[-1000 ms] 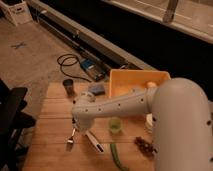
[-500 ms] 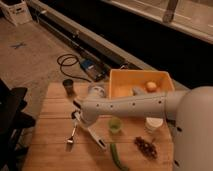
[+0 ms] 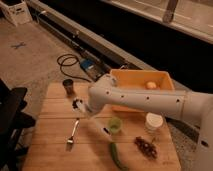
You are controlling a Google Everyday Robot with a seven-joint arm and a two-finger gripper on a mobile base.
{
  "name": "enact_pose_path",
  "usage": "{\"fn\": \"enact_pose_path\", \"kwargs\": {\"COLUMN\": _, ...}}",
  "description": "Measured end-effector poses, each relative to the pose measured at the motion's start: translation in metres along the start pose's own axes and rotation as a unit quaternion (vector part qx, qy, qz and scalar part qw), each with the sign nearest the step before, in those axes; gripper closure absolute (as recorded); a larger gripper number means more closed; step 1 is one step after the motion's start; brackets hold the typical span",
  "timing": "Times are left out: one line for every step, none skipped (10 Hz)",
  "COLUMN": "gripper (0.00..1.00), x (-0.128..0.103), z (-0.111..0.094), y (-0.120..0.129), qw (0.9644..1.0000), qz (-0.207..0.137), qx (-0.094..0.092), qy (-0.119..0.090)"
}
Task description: Wipe tray with brush
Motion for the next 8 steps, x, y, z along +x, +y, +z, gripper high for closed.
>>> {"fn": "enact_pose_path", "kwargs": {"gripper": 1.0, "x": -0.005, "z": -0.007, "y": -0.014, "qw": 0.9999, "qz": -0.008, "qx": 0.007, "qy": 0.001}}
{"fn": "enact_pose_path", "kwargs": {"gripper": 1.0, "x": -0.009, "z": -0.013, "y": -0.034, "qw": 0.9997, "qz": -0.018, "qx": 0.013, "qy": 0.007}}
{"fn": "enact_pose_path", "kwargs": {"gripper": 1.0, "x": -0.011, "z": -0.017, "y": -0.059, "qw": 0.9992, "qz": -0.028, "qx": 0.02, "qy": 0.017}}
{"fn": "enact_pose_path", "kwargs": {"gripper": 1.0, "x": -0.011, "z": -0.022, "y": -0.078, "qw": 0.9986, "qz": -0.035, "qx": 0.029, "qy": 0.028}}
{"fn": "enact_pose_path", "kwargs": {"gripper": 1.0, "x": -0.01, "z": -0.031, "y": -0.104, "qw": 0.9976, "qz": -0.041, "qx": 0.039, "qy": 0.04}}
{"fn": "enact_pose_path", "kwargs": {"gripper": 1.0, "x": -0.005, "z": -0.038, "y": -0.124, "qw": 0.9968, "qz": -0.04, "qx": 0.049, "qy": 0.049}}
{"fn": "enact_pose_path", "kwargs": {"gripper": 1.0, "x": 0.004, "z": -0.053, "y": -0.153, "qw": 0.9958, "qz": -0.034, "qx": 0.062, "qy": 0.057}}
{"fn": "enact_pose_path", "kwargs": {"gripper": 1.0, "x": 0.009, "z": -0.063, "y": -0.168, "qw": 0.9953, "qz": -0.03, "qx": 0.071, "qy": 0.06}}
